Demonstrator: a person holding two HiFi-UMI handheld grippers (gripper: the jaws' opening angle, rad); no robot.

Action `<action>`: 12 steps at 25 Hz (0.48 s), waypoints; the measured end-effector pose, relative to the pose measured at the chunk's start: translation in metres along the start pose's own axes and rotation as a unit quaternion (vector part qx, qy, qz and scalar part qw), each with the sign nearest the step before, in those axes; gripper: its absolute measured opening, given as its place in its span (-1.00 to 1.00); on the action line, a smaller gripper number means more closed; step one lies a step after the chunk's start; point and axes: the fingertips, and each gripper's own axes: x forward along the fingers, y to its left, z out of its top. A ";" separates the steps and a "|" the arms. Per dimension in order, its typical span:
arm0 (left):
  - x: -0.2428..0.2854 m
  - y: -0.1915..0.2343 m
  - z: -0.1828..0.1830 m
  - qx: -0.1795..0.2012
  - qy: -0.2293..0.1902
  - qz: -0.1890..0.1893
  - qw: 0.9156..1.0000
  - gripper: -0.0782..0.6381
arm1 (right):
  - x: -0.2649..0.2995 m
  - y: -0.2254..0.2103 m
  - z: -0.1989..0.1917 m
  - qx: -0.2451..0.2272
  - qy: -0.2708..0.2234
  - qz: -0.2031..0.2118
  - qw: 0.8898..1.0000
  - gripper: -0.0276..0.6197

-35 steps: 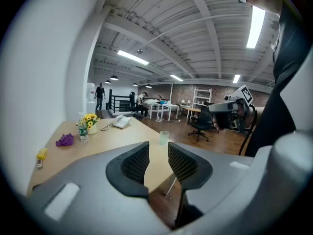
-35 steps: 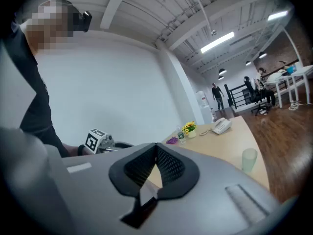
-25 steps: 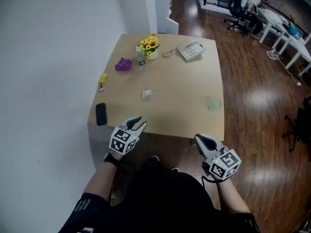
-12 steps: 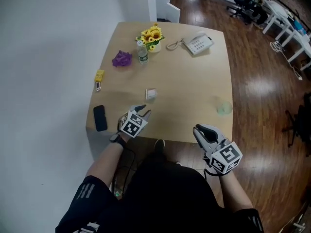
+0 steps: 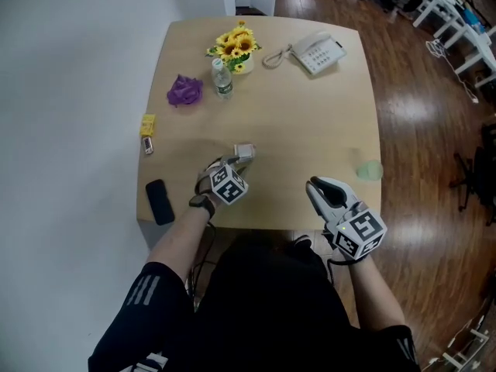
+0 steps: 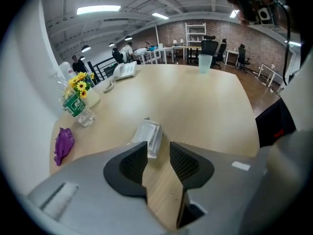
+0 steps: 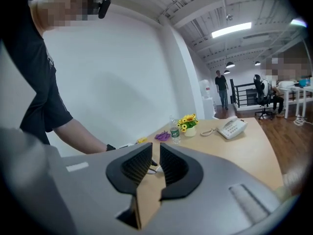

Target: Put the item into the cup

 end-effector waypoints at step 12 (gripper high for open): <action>0.036 0.007 -0.017 0.031 0.047 0.012 0.998 -0.64 | 0.007 -0.012 -0.009 0.029 0.010 -0.001 1.000 -0.74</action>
